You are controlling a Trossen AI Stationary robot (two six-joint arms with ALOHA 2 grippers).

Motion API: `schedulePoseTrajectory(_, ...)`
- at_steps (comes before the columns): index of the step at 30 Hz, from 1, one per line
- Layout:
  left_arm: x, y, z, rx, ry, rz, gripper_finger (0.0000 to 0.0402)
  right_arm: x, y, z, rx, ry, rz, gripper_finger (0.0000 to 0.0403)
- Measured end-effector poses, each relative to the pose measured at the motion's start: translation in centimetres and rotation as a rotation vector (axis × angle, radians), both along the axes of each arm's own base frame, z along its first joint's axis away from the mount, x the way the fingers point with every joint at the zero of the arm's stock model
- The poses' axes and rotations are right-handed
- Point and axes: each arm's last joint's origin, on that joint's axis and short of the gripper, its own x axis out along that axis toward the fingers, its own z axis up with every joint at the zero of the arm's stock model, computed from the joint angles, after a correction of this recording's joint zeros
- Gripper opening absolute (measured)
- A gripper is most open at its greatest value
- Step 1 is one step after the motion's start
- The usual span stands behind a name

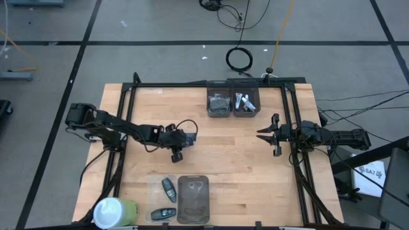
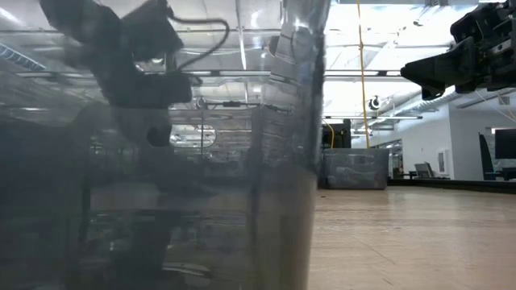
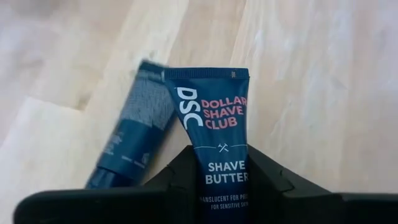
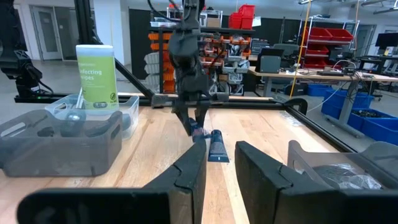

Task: Pick & Place Travel size toiletries
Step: Put the bottom blue shave cream into the bottom black bin

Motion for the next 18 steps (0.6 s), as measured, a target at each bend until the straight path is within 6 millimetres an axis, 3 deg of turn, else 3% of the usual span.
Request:
schedulePoseTrajectory(8,-0.3,-0.8,4.4,-0.100,-0.252,-0.038,0.0082,0.0,0.0,0.0,0.000,0.000,0.000,0.0075)
schedulePoseTrajectory(14,-0.3,-2.6,7.6,-0.176,-0.489,-0.179,0.0078,0.0,0.0,0.0,0.000,0.000,0.000,0.0075)
schedulePoseTrajectory(18,-0.3,-4.3,8.7,-0.228,-0.583,-0.293,0.0077,0.0,0.0,0.0,0.000,0.000,-0.001,0.0075)
